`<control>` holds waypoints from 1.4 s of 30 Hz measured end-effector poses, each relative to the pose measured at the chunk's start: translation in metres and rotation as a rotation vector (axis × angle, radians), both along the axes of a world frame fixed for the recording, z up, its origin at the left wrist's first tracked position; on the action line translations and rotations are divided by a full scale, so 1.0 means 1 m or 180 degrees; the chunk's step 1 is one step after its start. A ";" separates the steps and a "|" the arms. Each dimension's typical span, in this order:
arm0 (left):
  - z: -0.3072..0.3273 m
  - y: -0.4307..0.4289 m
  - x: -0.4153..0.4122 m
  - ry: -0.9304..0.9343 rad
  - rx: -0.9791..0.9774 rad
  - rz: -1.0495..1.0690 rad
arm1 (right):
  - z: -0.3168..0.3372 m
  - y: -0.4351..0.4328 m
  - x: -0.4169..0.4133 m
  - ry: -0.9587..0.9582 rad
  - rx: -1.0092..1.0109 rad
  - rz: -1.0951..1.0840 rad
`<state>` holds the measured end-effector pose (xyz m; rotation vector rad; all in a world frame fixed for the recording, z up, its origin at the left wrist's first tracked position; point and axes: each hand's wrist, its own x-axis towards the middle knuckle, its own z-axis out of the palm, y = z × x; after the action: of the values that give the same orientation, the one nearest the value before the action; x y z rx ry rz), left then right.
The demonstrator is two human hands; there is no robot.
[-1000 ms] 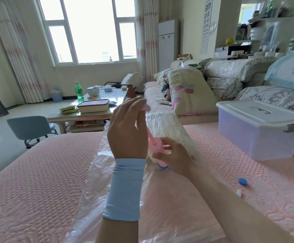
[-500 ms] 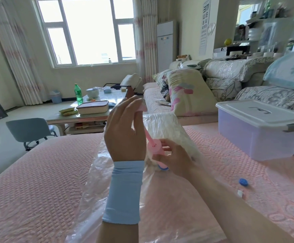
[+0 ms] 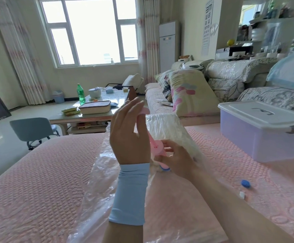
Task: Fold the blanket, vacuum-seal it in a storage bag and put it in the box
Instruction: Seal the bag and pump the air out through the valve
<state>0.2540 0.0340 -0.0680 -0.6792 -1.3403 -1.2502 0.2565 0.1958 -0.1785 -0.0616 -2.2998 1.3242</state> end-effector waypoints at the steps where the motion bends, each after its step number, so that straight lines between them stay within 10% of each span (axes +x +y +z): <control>1: -0.003 0.001 -0.001 -0.0027 -0.0011 0.0037 | 0.000 0.000 -0.001 -0.0010 0.0004 0.0011; 8: -0.048 0.016 -0.003 -0.1803 -0.1696 -0.0669 | -0.002 0.001 -0.002 0.0083 -0.0160 -0.0027; 16: 0.002 0.002 0.002 0.0007 -0.0155 0.0068 | -0.002 0.002 -0.003 0.0002 -0.0016 0.0036; 23: -0.045 0.017 -0.006 -0.1943 -0.1917 -0.0603 | 0.000 0.000 0.001 0.0070 -0.0193 -0.0006; 31: 0.009 0.000 0.001 -0.0044 -0.0199 -0.0057 | 0.002 -0.001 0.001 0.0003 -0.0102 0.0000; 37: -0.052 0.019 -0.010 -0.1656 -0.1722 -0.0658 | 0.002 -0.001 0.003 0.0062 -0.0209 0.0006; 42: -0.052 0.022 -0.022 -0.2062 -0.1809 -0.0950 | 0.002 0.004 0.005 0.0081 -0.0220 -0.0056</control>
<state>0.2319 0.0560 -0.1196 -0.9331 -2.2440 -1.3953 0.2613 0.2000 -0.1760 -0.0870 -2.2273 1.3877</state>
